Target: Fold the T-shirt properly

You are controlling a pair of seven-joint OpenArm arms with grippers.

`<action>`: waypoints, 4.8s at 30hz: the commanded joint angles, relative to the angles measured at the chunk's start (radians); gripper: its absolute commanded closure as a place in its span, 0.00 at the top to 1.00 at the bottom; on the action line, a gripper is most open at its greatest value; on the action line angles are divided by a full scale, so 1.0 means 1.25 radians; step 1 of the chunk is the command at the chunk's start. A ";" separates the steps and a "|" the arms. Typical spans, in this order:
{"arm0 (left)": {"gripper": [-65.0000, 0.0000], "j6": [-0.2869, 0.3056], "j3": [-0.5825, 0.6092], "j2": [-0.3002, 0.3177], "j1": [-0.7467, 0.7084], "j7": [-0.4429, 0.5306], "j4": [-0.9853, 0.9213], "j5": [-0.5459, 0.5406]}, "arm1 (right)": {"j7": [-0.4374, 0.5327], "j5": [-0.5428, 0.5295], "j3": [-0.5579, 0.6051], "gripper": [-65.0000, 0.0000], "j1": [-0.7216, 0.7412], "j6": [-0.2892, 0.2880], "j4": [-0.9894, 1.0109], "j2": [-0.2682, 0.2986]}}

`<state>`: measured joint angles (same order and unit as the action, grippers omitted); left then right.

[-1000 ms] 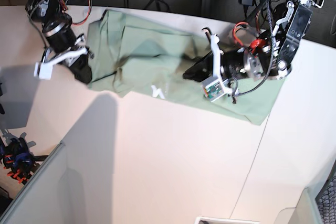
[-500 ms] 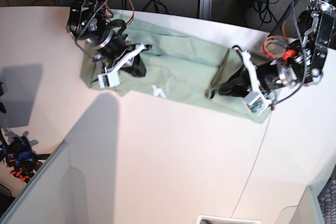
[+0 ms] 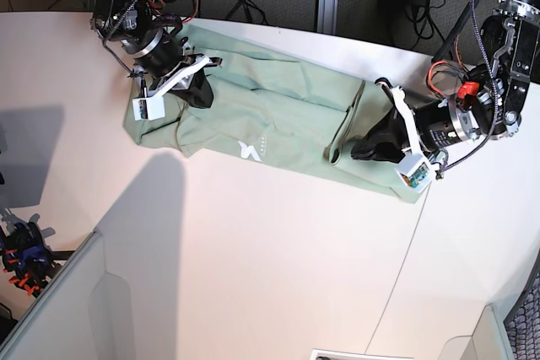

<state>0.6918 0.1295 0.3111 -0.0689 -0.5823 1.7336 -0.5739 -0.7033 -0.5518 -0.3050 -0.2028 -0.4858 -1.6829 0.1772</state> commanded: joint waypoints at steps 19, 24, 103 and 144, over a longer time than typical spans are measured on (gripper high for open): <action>0.00 0.005 -0.105 0.060 -0.004 -0.022 0.014 -0.100 | -0.040 -0.043 -0.412 0.29 -0.036 0.000 -0.018 0.108; 0.00 0.005 -0.105 0.060 -0.025 -0.022 0.014 -0.099 | -0.046 -0.102 -0.358 0.68 -0.063 0.000 0.065 0.126; 0.00 0.005 -0.198 0.104 -0.058 -0.060 -0.112 -0.147 | -0.073 -0.242 -0.312 0.00 0.022 -0.001 -0.091 0.074; 0.00 0.005 -0.107 0.159 -0.053 -0.085 -0.083 -0.234 | 0.045 0.204 0.365 0.50 0.164 -0.001 -0.201 -0.248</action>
<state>0.6834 0.0002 0.4995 -0.1497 -0.7078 1.6165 -0.8421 -0.6773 -0.2779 0.1535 -0.0166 -0.4835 -1.9156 -0.1280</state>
